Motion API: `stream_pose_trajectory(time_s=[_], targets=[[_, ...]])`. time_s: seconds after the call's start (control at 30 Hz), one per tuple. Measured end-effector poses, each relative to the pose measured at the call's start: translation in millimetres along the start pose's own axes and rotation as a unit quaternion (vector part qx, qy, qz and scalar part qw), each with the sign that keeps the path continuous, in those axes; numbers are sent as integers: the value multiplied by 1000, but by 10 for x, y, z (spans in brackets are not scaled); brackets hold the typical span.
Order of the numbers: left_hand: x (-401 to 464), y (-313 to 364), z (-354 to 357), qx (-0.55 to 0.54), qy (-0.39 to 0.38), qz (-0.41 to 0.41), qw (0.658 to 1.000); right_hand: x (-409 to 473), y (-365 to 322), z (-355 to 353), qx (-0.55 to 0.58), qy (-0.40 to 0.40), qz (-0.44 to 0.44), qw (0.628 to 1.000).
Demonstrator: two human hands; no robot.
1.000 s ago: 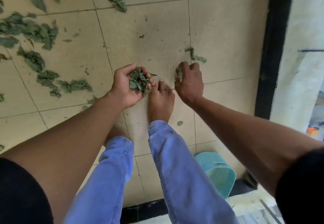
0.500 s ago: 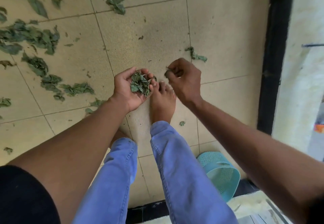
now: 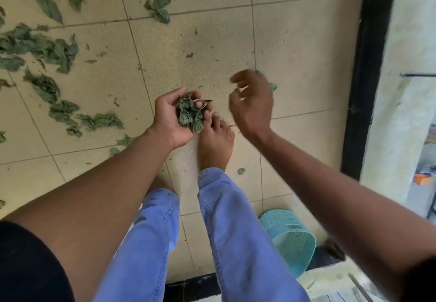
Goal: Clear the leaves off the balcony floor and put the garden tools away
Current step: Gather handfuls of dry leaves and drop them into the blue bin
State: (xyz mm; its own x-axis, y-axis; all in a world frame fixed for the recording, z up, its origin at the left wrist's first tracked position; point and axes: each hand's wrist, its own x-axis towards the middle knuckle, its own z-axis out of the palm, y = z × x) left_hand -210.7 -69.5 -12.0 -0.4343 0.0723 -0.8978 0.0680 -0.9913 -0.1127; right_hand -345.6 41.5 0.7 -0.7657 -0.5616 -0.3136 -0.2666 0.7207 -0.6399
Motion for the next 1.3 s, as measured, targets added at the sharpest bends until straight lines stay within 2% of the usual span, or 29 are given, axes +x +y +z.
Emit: stream_pose_trajectory(time_s=[0.1, 0.17, 0.43, 0.53, 0.7, 0.77, 0.87, 0.97, 1.1, 1.2, 1.23, 1.3], targets=[[60, -19, -57, 20, -2, -1, 1000, 326, 468, -89, -160, -21, 52, 986], [103, -36, -92, 31, 0, -6, 1000, 486, 686, -95, -195, -35, 93, 976], [91, -124, -51, 70, 12, -23, 997, 670, 809, 27, -136, -67, 135, 979], [36, -129, 21, 83, 16, -20, 996, 494, 544, -55, -32, -32, 146, 988], [-34, -137, 189, 80, 39, -19, 996, -179, -213, -168, 136, -28, 71, 988], [-71, -169, 284, 80, 27, -21, 996, -481, -435, -168, 148, -51, 61, 986], [-95, -242, 394, 102, 12, -24, 994, -757, -526, -84, 89, -70, 65, 991], [-105, -276, 418, 139, 1, -29, 990, -892, -536, -102, 57, -31, 39, 997], [-154, -262, 403, 120, -14, -45, 992, -1040, -397, -334, 122, 89, 10, 988], [-154, -272, 332, 128, -9, -51, 990, -1093, 80, -354, 77, 118, 116, 983], [-148, -267, 297, 135, -5, -51, 989, -1137, 294, -309, 41, 93, 168, 981], [-155, -258, 240, 146, 1, -50, 988, -1310, 706, -205, -42, -8, 252, 967]])
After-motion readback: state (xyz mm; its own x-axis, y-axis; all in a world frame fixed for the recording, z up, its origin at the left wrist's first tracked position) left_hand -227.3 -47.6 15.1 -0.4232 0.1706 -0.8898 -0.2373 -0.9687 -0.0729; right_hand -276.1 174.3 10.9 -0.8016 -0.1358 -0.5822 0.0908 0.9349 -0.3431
